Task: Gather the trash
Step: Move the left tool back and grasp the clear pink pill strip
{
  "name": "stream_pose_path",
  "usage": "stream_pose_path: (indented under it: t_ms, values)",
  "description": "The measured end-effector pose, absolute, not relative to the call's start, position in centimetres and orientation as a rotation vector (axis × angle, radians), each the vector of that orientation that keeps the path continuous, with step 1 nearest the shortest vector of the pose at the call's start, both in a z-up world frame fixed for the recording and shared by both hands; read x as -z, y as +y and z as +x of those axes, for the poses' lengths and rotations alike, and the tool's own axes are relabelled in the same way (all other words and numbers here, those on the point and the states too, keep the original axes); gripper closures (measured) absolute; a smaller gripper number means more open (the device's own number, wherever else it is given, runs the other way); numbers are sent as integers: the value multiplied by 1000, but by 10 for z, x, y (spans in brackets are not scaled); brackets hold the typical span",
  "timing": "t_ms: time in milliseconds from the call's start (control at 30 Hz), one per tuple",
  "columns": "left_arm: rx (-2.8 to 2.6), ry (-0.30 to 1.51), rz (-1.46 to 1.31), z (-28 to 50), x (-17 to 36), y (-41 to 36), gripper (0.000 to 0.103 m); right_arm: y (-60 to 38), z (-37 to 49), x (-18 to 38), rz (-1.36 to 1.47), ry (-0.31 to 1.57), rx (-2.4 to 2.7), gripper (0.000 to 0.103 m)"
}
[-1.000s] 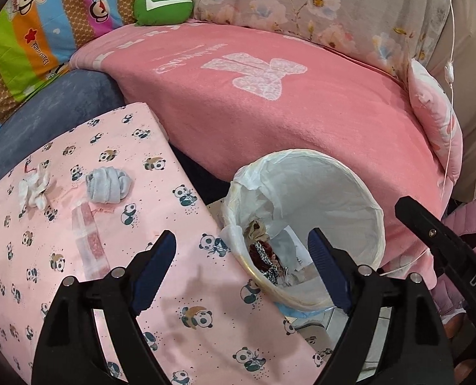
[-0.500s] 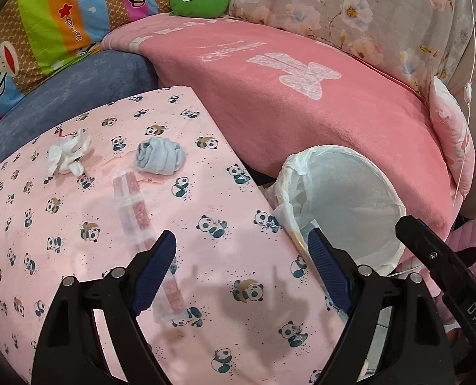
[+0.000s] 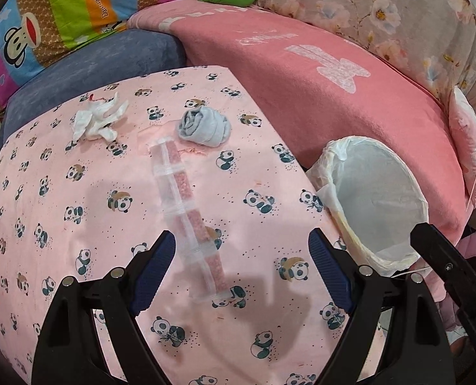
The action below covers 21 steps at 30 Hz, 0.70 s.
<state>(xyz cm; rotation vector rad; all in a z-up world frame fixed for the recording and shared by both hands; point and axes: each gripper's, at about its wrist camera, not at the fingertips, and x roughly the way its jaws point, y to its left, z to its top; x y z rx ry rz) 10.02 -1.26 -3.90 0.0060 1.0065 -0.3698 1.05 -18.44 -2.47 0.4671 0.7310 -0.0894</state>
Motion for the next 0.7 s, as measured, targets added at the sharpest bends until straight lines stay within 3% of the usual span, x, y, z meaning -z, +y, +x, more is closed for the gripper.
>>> stream_pose_path:
  t_ms: [633,700]
  values:
    - [243,1163,-29,139,113,9,22,-169,36,59,477,818,67,64]
    - [238,1150,-5,140,112,6,31,-168,39,62,475,827,66,64]
